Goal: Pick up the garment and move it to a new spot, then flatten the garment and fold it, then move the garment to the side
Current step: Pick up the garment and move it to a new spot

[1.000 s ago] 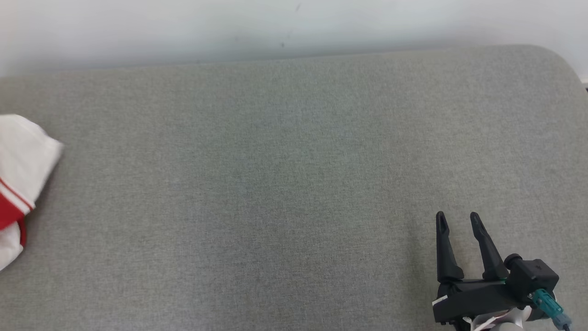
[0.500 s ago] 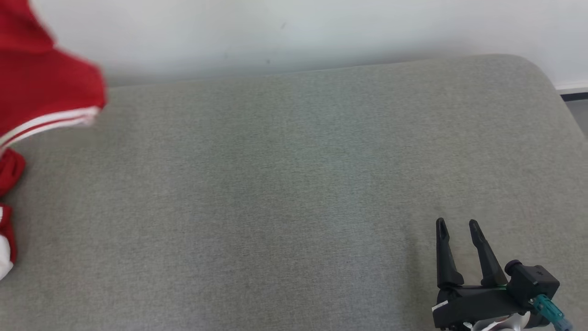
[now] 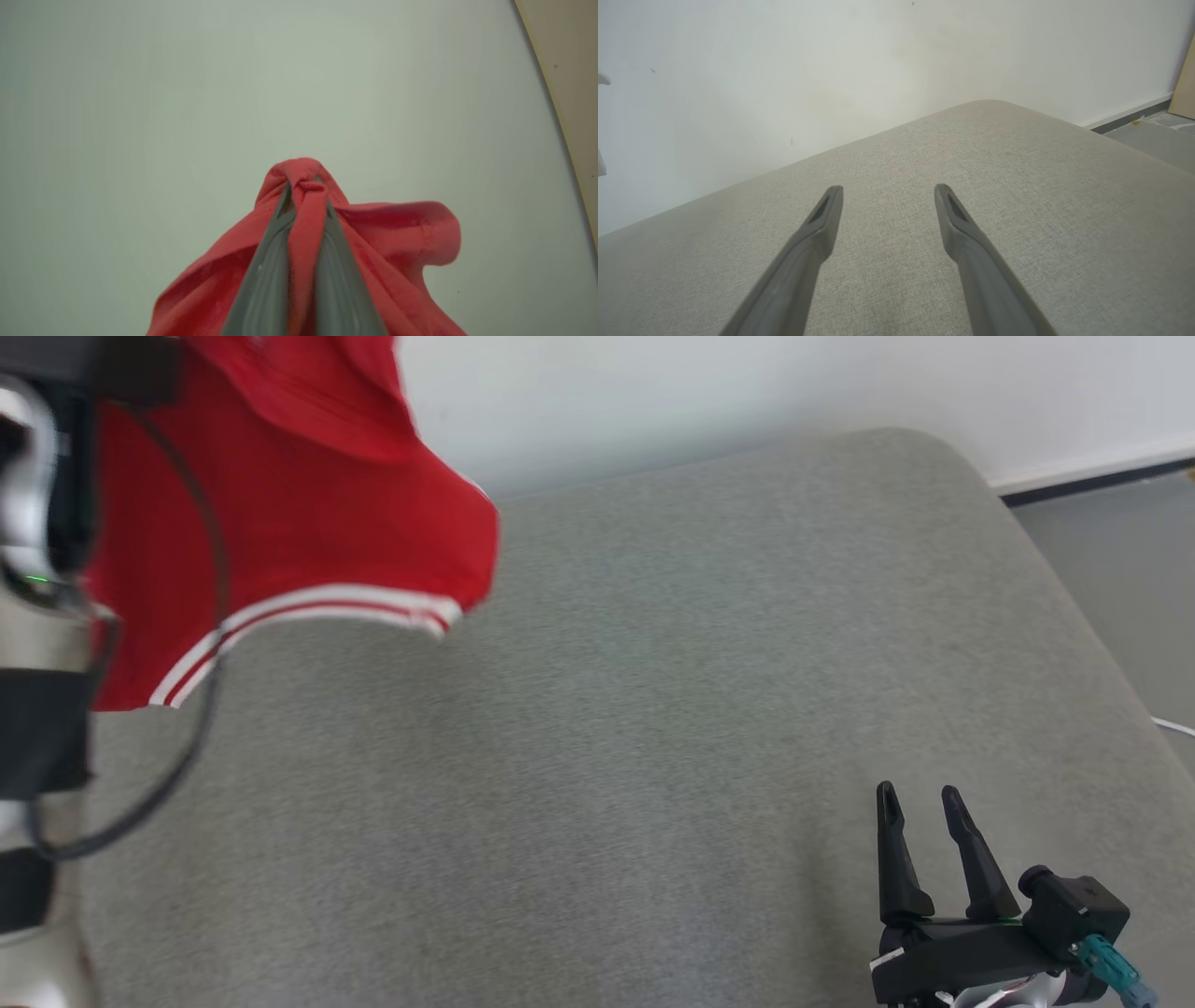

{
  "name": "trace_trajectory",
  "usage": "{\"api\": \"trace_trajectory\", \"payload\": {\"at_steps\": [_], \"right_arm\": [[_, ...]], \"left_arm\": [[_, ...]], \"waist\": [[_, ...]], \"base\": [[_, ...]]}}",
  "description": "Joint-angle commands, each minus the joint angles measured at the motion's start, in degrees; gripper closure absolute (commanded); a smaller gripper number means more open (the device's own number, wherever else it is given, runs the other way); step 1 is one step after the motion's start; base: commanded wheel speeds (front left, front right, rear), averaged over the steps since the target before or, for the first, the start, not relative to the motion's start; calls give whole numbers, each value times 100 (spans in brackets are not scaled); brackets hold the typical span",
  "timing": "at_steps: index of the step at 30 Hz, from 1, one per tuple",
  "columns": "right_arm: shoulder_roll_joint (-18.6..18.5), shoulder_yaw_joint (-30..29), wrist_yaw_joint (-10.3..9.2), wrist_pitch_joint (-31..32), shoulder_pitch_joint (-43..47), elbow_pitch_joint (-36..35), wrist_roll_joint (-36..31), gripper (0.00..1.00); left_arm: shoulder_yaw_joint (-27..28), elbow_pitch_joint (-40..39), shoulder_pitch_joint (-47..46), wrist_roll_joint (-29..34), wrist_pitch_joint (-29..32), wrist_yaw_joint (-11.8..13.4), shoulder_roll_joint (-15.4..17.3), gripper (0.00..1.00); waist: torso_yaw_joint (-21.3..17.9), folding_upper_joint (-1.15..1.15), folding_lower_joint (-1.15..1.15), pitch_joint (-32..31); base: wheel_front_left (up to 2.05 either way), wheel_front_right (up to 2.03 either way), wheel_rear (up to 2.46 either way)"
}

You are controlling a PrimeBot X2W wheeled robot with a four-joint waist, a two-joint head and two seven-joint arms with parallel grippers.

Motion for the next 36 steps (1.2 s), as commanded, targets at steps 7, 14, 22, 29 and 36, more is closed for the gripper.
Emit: {"api": "trace_trajectory", "payload": {"at_steps": [7,14,22,29,36], "right_arm": [[-5,-35,19,-16,27,35,38,0],[-5,-51,19,-16,-47,10,1,0],[-9,112,19,-15,-219,53,-52,0],[-6,156,19,-16,-183,93,-175,0],[-5,28,19,-15,19,54,-326,0]], "left_arm": [[-293,-200,591,-163,-70,205,-549,100],[-342,52,1697,-330,-336,369,-715,100],[-594,1212,3159,-291,-864,380,-797,100],[-866,2316,3474,-137,-1137,259,-1011,100],[-1069,2411,3169,180,-1214,206,-1117,0]], "waist": [[-587,0,0,116],[-661,0,0,248],[-655,0,0,314],[-566,0,0,172],[-328,0,0,-93]], "base": [[0,0,0],[0,0,0],[0,0,0],[0,0,0],[0,0,0]]}}
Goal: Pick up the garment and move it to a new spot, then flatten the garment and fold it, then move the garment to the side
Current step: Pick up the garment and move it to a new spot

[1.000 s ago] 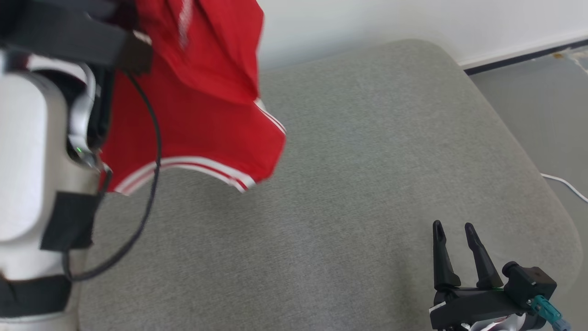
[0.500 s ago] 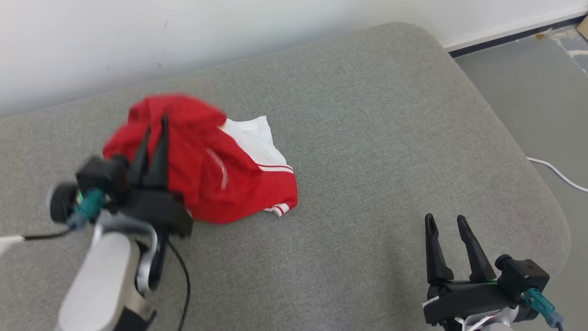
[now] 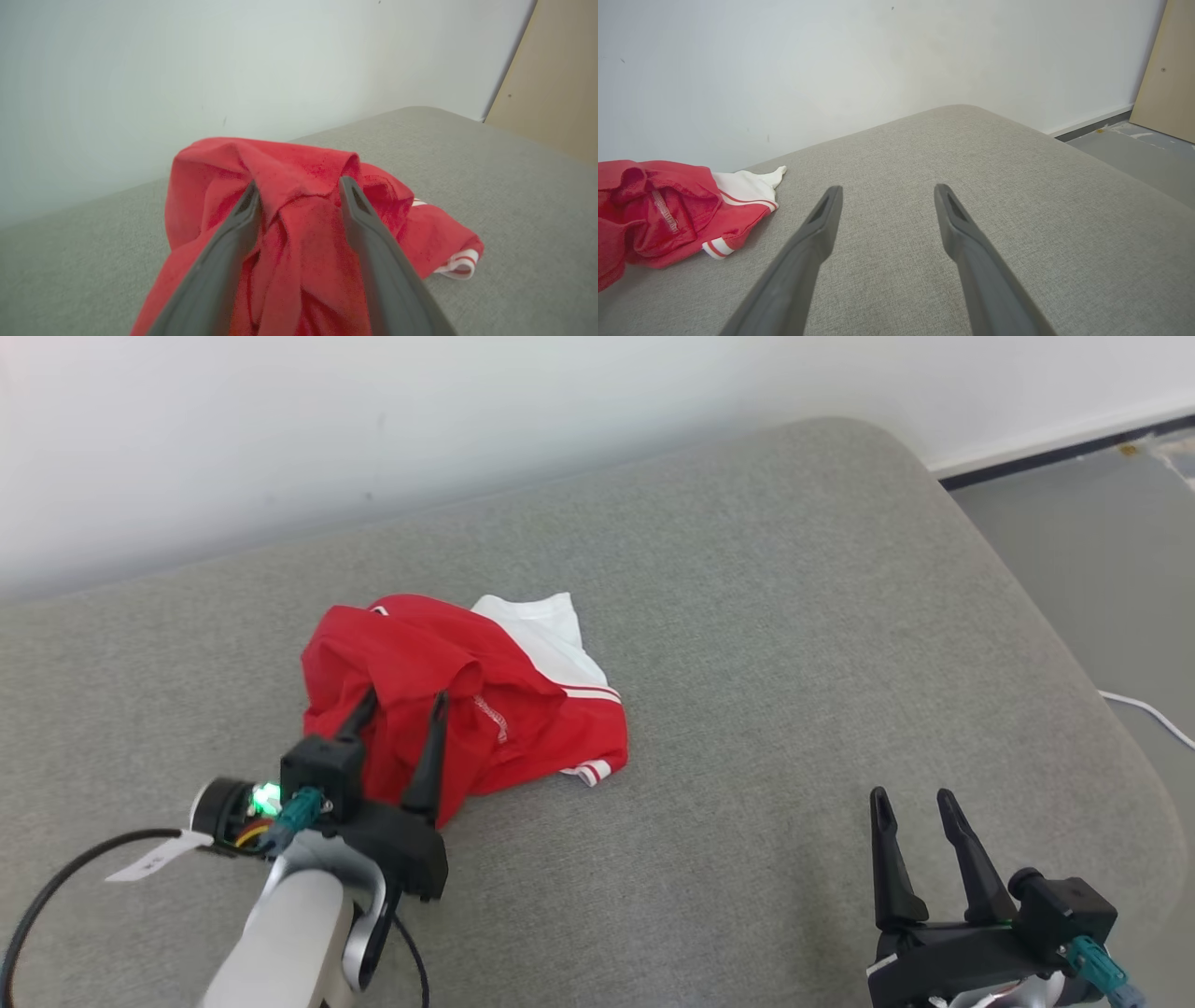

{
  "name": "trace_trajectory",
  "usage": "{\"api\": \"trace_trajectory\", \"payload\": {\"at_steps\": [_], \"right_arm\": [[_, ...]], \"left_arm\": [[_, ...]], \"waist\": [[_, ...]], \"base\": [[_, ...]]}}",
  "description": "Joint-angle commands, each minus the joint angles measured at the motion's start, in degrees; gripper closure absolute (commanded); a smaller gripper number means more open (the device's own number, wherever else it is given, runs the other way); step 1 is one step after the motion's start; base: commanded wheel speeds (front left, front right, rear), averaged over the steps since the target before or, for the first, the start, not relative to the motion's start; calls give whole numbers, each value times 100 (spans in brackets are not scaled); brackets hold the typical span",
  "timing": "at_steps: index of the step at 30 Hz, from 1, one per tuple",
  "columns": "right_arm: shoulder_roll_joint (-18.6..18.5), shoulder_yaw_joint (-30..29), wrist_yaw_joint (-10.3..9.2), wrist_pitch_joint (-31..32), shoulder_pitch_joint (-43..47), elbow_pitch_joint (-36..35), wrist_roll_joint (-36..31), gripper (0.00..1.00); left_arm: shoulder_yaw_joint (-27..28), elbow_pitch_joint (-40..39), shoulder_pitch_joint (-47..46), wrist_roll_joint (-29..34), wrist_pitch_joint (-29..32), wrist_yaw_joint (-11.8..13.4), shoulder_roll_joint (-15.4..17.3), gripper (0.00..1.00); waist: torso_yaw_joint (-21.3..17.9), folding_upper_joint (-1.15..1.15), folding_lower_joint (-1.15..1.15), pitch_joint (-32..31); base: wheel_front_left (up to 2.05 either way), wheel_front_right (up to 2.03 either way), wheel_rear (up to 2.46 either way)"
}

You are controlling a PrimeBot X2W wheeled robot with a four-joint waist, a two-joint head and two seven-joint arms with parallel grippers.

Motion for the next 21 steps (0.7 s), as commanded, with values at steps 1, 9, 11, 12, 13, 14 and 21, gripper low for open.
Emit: {"api": "trace_trajectory", "payload": {"at_steps": [1,9,11,12,13,14,21], "right_arm": [[-3,-36,19,-16,69,-23,-46,0],[-2,-167,19,-16,249,-40,-96,0],[-7,-179,19,-17,247,-56,-115,0],[-7,-174,19,-17,250,-67,-122,0],[-5,-182,19,-17,261,-75,-120,0],[-5,-185,19,-16,271,-76,-132,0],[-5,-254,19,-16,378,-151,-286,0]], "left_arm": [[11,-116,-100,62,-33,-9,15,0],[154,-705,-105,202,-35,54,144,0],[228,-845,7,198,-34,78,232,0],[279,-911,61,201,-34,104,289,0],[338,-981,131,192,-35,113,349,0],[389,-1045,203,197,-36,142,428,0],[769,-1647,896,146,-35,330,859,0]], "waist": [[160,0,0,-147],[433,0,0,-349],[490,0,0,-382],[511,0,0,-396],[539,0,0,-415],[561,0,0,-428],[785,0,0,-490]], "base": [[0,0,0],[0,0,0],[0,0,0],[0,0,0],[0,0,0],[0,0,0],[0,0,0]]}}
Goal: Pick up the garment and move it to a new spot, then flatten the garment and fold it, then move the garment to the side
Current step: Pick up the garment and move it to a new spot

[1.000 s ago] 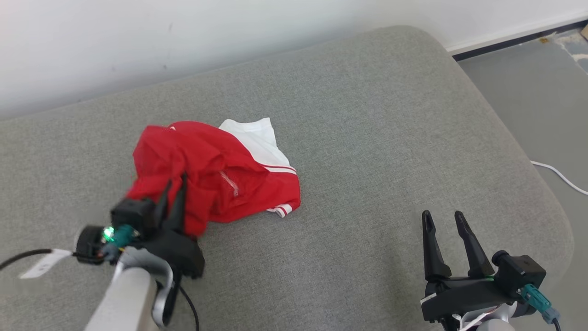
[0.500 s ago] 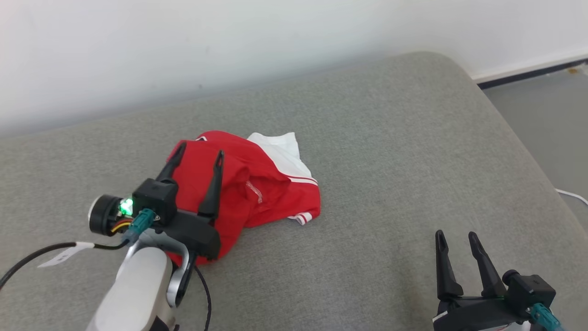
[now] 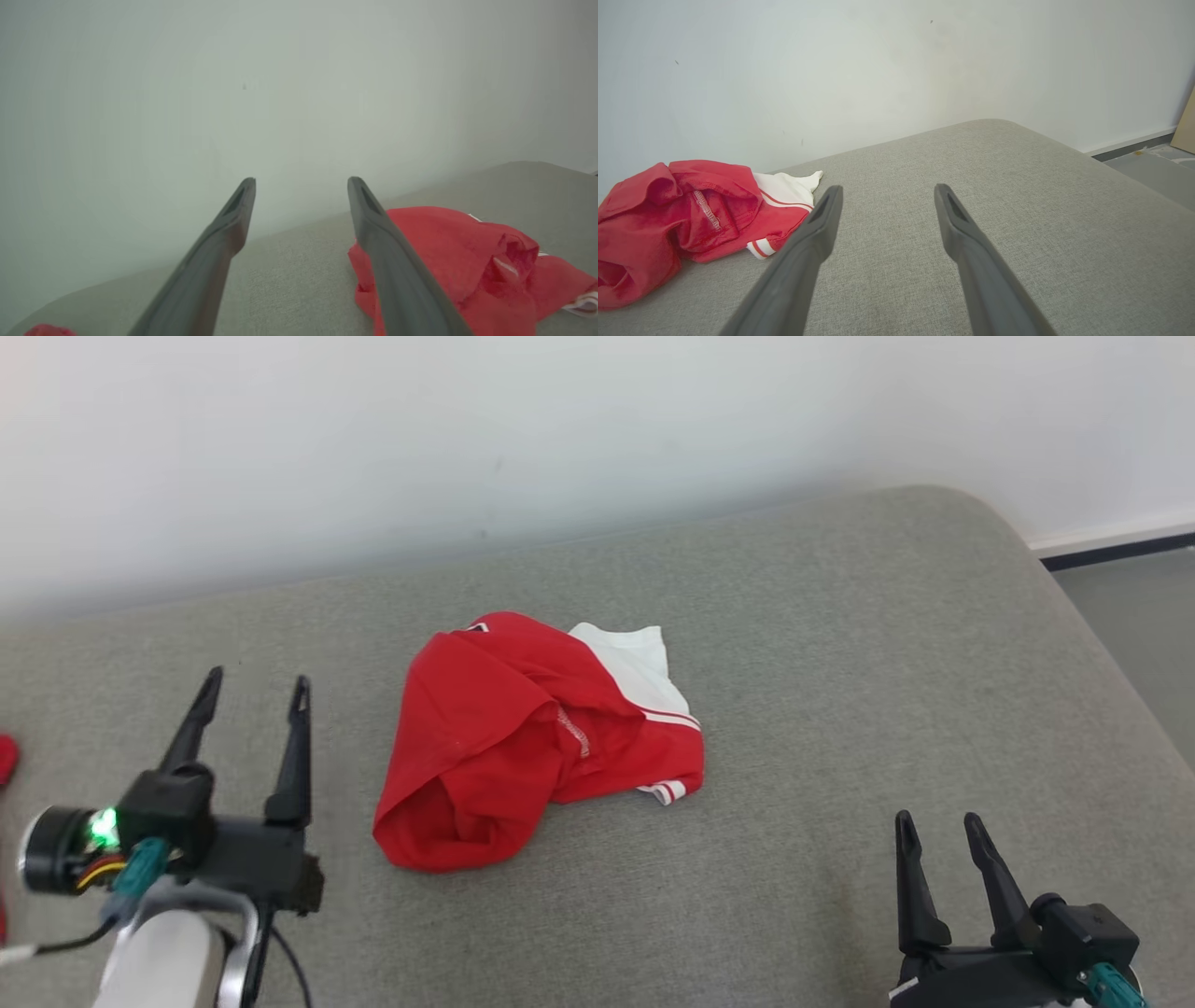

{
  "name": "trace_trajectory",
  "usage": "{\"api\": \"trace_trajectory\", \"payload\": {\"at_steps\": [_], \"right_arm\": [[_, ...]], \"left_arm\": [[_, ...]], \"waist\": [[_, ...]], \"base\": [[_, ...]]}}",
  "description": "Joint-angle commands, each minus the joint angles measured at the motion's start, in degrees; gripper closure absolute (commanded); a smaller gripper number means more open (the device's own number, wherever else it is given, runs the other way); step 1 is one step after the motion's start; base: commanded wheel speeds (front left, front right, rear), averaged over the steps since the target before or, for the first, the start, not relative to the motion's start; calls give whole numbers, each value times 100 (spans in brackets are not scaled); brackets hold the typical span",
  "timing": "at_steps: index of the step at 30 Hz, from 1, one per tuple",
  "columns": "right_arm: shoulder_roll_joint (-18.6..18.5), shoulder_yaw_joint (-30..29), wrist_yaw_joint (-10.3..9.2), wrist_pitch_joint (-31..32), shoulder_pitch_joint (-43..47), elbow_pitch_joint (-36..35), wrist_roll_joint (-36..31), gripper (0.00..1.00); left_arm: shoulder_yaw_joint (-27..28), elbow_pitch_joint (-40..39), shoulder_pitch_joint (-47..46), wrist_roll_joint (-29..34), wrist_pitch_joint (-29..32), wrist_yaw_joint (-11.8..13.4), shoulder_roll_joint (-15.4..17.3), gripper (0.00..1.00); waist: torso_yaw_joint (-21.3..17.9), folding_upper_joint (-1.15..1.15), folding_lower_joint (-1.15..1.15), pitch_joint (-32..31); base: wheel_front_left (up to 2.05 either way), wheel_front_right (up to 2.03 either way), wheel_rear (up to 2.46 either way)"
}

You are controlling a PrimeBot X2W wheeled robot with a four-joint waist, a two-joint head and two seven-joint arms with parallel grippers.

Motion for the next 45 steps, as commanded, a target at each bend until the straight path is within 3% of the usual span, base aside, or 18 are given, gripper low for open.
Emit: {"api": "trace_trajectory", "payload": {"at_steps": [1,7,15,29,45], "right_arm": [[-9,-35,19,-16,86,-16,-48,0],[-8,-87,19,-16,158,-50,-93,0],[-10,-76,19,-16,213,-119,-157,0],[-10,-120,19,-16,334,-178,-193,0],[-11,2,19,-16,520,-204,-369,0]], "left_arm": [[110,-172,222,-31,-29,51,63,0],[383,-679,976,-45,-29,233,85,0],[669,-1156,1783,19,-29,226,-141,0],[1635,-1557,2728,530,-29,-406,-1014,0],[1915,-1512,2852,901,-29,-698,-1475,0]], "waist": [[125,0,0,-37],[345,0,0,-126],[586,0,0,-216],[843,0,0,-267],[900,0,0,-237]], "base": [[0,0,0],[0,0,0],[0,0,0],[0,0,0],[0,0,0]]}}
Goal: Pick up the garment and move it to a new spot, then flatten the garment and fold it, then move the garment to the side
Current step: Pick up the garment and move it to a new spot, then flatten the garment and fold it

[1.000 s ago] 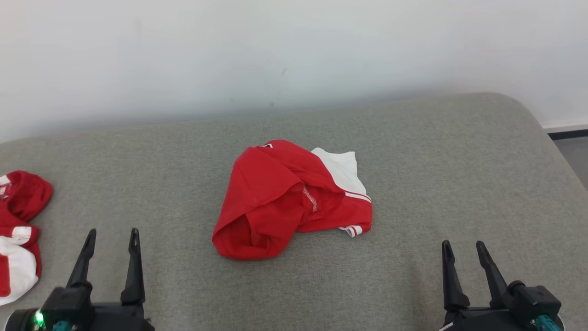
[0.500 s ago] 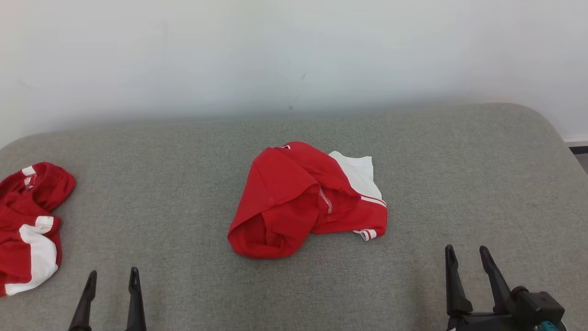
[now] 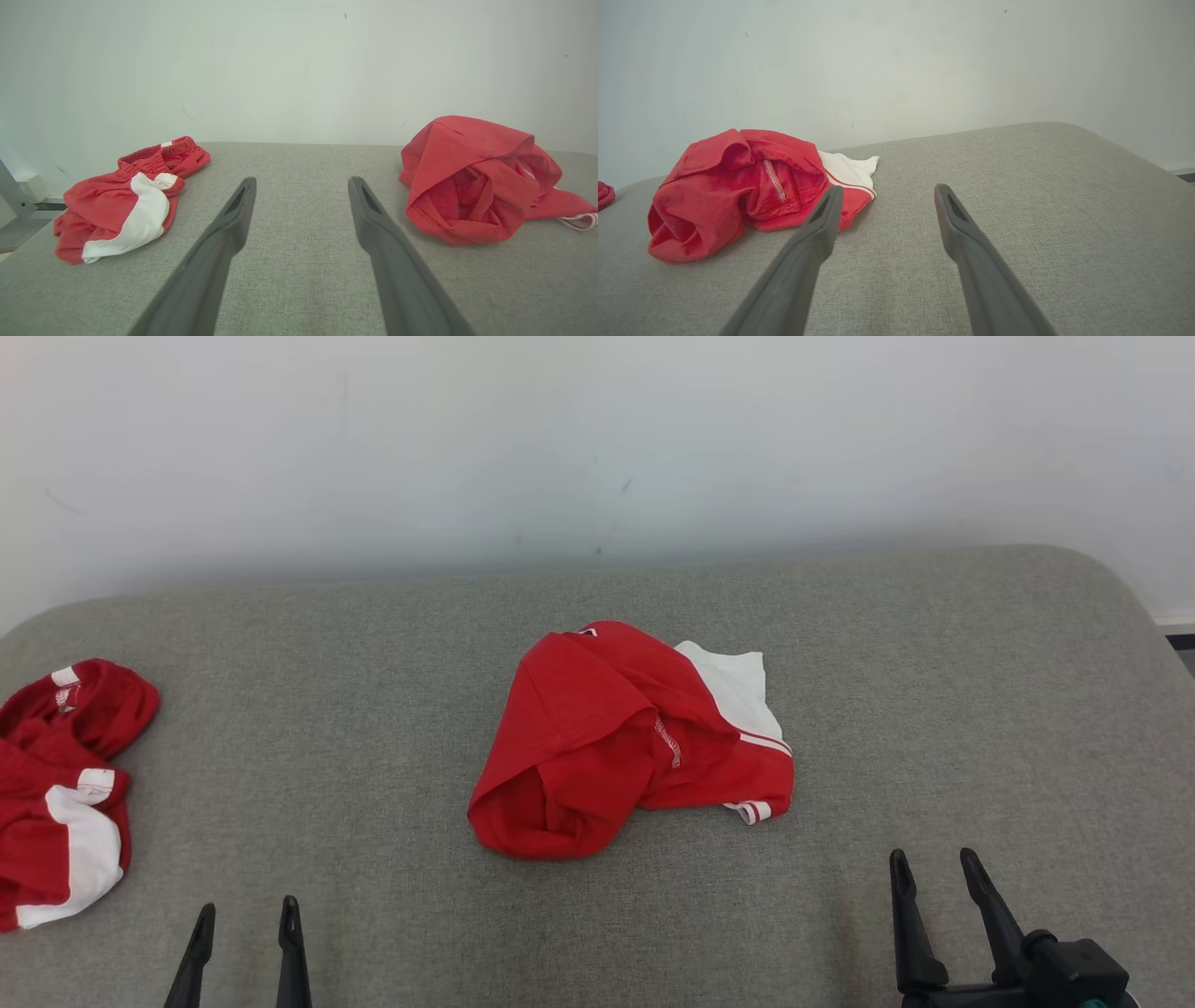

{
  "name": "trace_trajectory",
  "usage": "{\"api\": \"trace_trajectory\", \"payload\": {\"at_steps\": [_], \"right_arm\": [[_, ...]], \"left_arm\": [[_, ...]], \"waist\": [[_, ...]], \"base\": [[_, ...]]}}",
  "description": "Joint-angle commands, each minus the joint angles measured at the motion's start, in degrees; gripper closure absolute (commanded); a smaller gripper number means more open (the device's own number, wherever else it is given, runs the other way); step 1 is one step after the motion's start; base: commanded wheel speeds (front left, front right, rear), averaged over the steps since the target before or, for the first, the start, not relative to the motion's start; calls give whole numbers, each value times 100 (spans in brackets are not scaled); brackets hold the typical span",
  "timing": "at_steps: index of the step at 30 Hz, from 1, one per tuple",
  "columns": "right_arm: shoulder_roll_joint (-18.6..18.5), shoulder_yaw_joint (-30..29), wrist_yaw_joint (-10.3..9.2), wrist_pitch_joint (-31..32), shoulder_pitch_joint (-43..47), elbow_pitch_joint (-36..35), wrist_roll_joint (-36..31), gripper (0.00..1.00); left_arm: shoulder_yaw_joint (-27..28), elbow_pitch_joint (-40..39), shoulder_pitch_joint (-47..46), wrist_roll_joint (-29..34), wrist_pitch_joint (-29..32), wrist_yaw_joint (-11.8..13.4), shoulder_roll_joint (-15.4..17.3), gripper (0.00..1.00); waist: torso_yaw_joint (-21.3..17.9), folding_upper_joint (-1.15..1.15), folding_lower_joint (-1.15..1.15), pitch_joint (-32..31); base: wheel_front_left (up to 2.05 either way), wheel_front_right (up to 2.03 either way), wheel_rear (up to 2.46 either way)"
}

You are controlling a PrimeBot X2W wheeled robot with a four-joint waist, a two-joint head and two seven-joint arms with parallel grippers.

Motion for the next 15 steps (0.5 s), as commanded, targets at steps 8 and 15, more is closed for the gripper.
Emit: {"api": "trace_trajectory", "payload": {"at_steps": [8,15], "right_arm": [[-12,85,19,-16,93,29,-29,0],[-11,76,19,-16,86,42,4,0]], "left_arm": [[-39,76,-40,151,-28,-55,-62,0],[-33,92,-19,213,-28,-72,-65,0]], "waist": [[-21,0,-1,-18],[3,0,-1,-9]], "base": [[0,0,0],[0,0,0]]}}
